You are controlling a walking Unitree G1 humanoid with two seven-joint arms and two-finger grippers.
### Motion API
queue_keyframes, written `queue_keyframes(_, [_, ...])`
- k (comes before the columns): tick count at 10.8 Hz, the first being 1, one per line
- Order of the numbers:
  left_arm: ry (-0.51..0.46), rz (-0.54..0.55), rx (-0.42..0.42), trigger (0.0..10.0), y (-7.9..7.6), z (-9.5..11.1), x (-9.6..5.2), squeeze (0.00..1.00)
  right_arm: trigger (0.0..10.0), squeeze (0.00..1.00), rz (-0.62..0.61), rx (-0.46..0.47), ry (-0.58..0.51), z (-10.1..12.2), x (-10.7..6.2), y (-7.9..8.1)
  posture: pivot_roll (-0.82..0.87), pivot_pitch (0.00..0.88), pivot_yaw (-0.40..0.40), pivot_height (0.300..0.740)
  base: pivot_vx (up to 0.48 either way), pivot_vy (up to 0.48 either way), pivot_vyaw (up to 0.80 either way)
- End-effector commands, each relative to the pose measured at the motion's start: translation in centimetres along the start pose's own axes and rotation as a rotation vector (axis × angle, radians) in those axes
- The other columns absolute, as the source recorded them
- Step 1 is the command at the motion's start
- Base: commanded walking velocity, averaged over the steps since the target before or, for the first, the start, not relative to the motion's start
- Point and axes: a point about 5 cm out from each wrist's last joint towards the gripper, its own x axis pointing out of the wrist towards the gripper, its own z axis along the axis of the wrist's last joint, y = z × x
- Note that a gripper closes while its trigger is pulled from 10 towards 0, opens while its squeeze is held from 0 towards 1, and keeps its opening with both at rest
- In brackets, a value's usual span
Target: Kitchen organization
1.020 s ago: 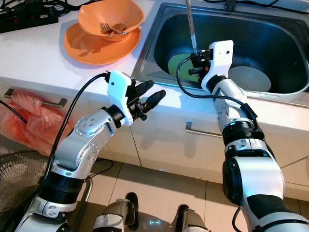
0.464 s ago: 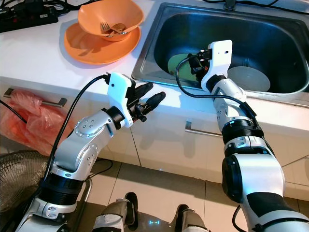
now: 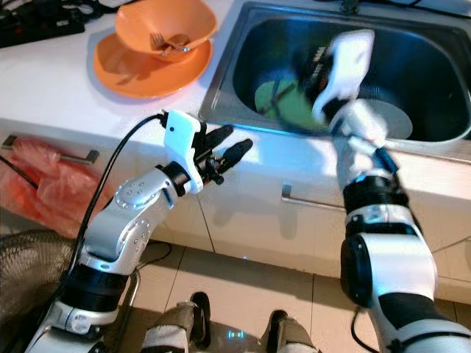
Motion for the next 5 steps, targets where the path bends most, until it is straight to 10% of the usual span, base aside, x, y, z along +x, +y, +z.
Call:
queue_keyframes(1, [-0.005,0.011,0.003,10.0,0.1,0.0,-0.1,0.0,10.0,0.0,-0.003,0.002,-0.042,0.8,-0.3,-0.4,0.1,0.23,0.007,0.74,0.0,0.0,0.0])
queue_keyframes(5, [-0.069,0.115,0.006,10.0,1.1,0.3,-0.1,0.0,10.0,0.0,-0.038,0.007,-0.101,0.7,-2.7,0.2,0.09,0.226,0.012,0.74,0.0,0.0,0.0])
